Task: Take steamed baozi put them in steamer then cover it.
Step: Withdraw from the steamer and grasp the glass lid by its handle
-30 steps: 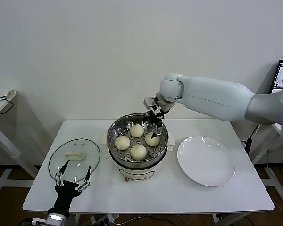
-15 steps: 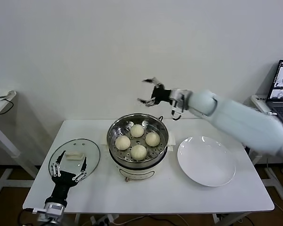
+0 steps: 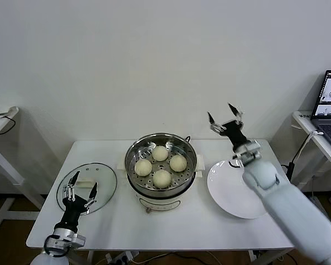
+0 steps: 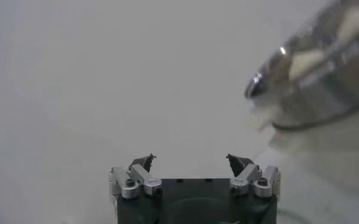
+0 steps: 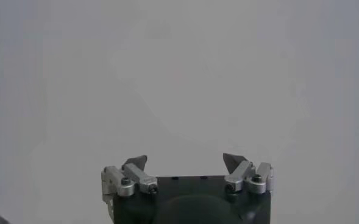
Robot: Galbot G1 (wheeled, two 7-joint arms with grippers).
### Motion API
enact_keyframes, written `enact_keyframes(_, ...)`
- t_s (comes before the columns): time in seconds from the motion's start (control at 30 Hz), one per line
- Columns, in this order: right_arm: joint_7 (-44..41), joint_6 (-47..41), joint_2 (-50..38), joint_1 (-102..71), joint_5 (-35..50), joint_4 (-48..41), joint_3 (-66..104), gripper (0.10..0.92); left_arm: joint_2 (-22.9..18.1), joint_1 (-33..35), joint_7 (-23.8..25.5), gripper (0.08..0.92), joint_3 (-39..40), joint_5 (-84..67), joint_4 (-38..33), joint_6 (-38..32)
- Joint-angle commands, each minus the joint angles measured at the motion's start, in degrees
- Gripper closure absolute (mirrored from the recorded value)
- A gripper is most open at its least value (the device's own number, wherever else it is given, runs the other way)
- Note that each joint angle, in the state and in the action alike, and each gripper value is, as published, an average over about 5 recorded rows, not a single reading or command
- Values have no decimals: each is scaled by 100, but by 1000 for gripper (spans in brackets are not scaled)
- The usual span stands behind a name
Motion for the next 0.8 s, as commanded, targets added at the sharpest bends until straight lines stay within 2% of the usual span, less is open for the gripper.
enact_keyframes(0.03,163,333,947,-2660,-173,461,2239,203,-28,-767,-975,177,-137,4151,2027,-612)
enact_keyframes(0.13,102,335,1106,-2785,-200,615,2269,203,-123,-955,-1252,177,-201,4413,2307,-650)
enact_keyframes(0.27,59,320,1284,-2879,-290,791,2225,203,-174,-1173,-1354,177,-250,4517,2586,-616)
enact_keyframes(0.47,9,309,1515,-2900,-451,877,2097,203,-153,-1461,-1366,177,-316,4495,2900,-562)
enact_keyframes(0.8,-66,340,1633,-2923,-616,793,2047,203,-136,-1657,-1268,177,-276,4300,2997,-479)
